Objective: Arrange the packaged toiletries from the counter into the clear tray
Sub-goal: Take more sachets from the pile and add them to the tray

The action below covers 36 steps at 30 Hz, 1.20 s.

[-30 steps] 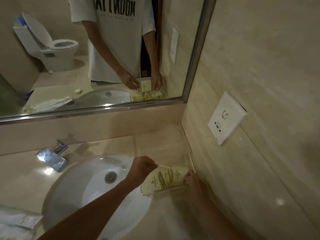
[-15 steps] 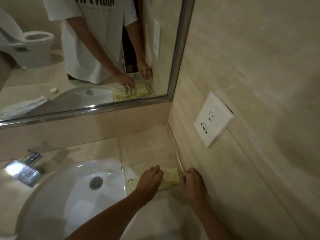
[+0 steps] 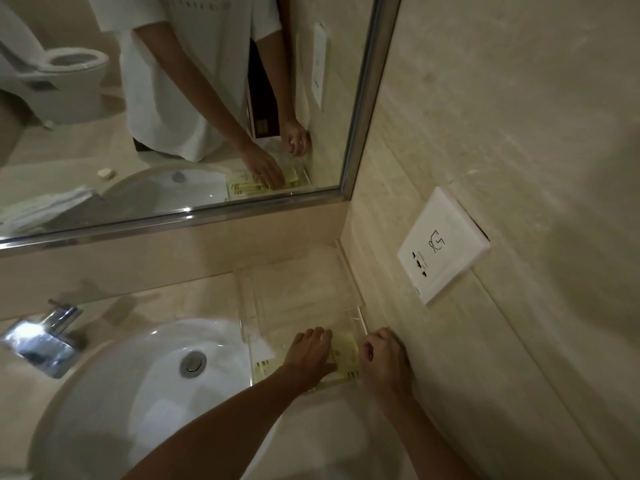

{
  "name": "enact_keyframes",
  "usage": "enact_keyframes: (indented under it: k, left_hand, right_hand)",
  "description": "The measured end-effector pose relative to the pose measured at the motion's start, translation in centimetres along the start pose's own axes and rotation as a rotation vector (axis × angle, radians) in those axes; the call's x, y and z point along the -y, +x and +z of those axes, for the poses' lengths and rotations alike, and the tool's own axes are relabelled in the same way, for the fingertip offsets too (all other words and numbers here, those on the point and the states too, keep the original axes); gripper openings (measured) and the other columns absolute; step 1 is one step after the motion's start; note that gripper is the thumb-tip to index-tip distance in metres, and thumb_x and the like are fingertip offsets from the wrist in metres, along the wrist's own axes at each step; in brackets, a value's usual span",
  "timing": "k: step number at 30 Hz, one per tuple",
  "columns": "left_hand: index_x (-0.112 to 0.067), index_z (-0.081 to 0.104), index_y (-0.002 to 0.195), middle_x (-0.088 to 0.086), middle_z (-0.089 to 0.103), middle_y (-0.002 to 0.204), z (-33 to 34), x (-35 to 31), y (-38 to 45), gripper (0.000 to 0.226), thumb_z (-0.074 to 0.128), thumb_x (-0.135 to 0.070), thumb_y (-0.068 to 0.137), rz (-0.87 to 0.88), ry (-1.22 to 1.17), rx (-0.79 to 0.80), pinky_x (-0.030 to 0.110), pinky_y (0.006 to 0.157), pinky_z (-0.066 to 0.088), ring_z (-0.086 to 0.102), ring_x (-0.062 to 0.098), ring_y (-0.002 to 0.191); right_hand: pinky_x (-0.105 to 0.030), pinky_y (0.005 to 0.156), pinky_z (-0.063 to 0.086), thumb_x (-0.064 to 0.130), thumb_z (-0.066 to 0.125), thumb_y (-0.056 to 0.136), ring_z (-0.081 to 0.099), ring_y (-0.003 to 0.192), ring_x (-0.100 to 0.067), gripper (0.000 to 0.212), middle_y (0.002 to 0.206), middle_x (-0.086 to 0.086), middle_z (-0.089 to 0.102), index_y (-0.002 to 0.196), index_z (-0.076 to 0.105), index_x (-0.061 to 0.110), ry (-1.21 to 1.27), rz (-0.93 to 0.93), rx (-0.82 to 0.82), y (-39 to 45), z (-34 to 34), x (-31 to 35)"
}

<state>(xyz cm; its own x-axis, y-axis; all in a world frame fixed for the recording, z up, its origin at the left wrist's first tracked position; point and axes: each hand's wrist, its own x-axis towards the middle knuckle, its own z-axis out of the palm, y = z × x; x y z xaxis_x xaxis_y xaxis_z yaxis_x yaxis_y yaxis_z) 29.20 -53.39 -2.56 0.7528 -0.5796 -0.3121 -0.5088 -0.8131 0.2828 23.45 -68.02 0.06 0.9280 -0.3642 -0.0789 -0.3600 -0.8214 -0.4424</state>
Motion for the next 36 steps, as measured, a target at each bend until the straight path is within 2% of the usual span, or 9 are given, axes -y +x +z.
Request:
enact_keyframes:
  k: [6,15,19,22,27,32,36]
  left_hand:
    - [-0.01,0.039,0.132,0.013,0.049,0.134,0.8,-0.4,0.4,0.06,0.059,-0.043,0.086,-0.036,0.053,0.062,0.048,0.111,0.019,0.045,0.03,0.123]
    - [-0.009,0.048,0.124,0.013,0.049,0.13,0.1,0.3,-0.3,0.057,0.059,-0.049,0.084,-0.043,0.087,0.071,0.048,0.107,0.026,0.046,0.03,0.12]
    - [-0.009,0.045,0.126,0.013,0.049,0.13,-1.2,1.5,-1.4,0.058,0.057,-0.049,0.086,-0.034,0.067,0.024,0.046,0.103,0.033,0.047,0.03,0.117]
    - [-0.011,0.046,0.126,0.011,0.051,0.128,-2.6,3.2,-3.0,0.05,0.054,-0.045,0.089,-0.038,0.043,-0.04,0.044,0.101,0.037,0.049,0.028,0.115]
    - [-0.014,0.054,0.109,0.008,0.057,0.116,-4.5,7.5,-7.2,0.029,0.051,-0.036,0.091,-0.158,-0.032,-0.106,0.041,0.095,0.039,0.051,0.026,0.109]
    - [-0.009,0.059,0.098,0.01,0.06,0.107,-4.5,12.6,-13.3,0.021,0.046,-0.024,0.091,-0.332,-0.083,-0.106,0.041,0.093,0.039,0.055,0.028,0.102]
    - [-0.014,0.057,0.083,0.008,0.064,0.101,-3.5,16.8,-19.2,0.016,0.041,-0.018,0.085,-0.453,-0.17,-0.117,0.037,0.079,0.042,0.059,0.028,0.096]
  right_hand:
    - [-0.034,0.066,0.046,0.013,0.053,0.083,0.056,0.077,-0.021,0.015,0.085,-0.002,0.057,0.071,0.063,0.014,0.0,-0.006,-0.022,0.5,-0.1,0.4]
    - [-0.028,0.061,0.043,0.014,0.058,0.085,0.055,0.072,-0.017,0.015,0.083,0.001,0.055,0.072,0.064,0.015,-0.033,-0.008,-0.014,0.5,-0.2,0.6]
    - [-0.027,0.06,0.037,0.014,0.057,0.085,0.058,0.072,-0.022,0.015,0.082,-0.002,0.059,0.072,0.064,0.014,-0.077,-0.054,0.0,0.4,-0.5,1.5]
    - [-0.028,0.063,0.041,0.017,0.052,0.088,0.062,0.078,-0.022,0.017,0.088,-0.003,0.061,0.077,0.064,0.015,-0.078,-0.08,0.062,0.2,-0.3,3.1]
    - [-0.032,0.069,0.046,0.022,0.046,0.091,0.063,0.088,-0.028,0.021,0.096,-0.007,0.065,0.089,0.065,0.014,-0.125,-0.174,0.162,0.0,0.2,7.4]
    - [-0.027,0.057,0.037,0.024,0.049,0.089,0.061,0.073,-0.023,0.016,0.08,-0.003,0.065,0.081,0.061,0.017,-0.099,-0.325,0.144,-1.9,1.5,13.3]
    - [-0.029,0.063,0.047,0.028,0.053,0.086,0.065,0.079,-0.025,0.016,0.083,-0.002,0.071,0.089,0.066,0.02,-0.101,-0.411,0.195,-5.1,3.4,18.3]
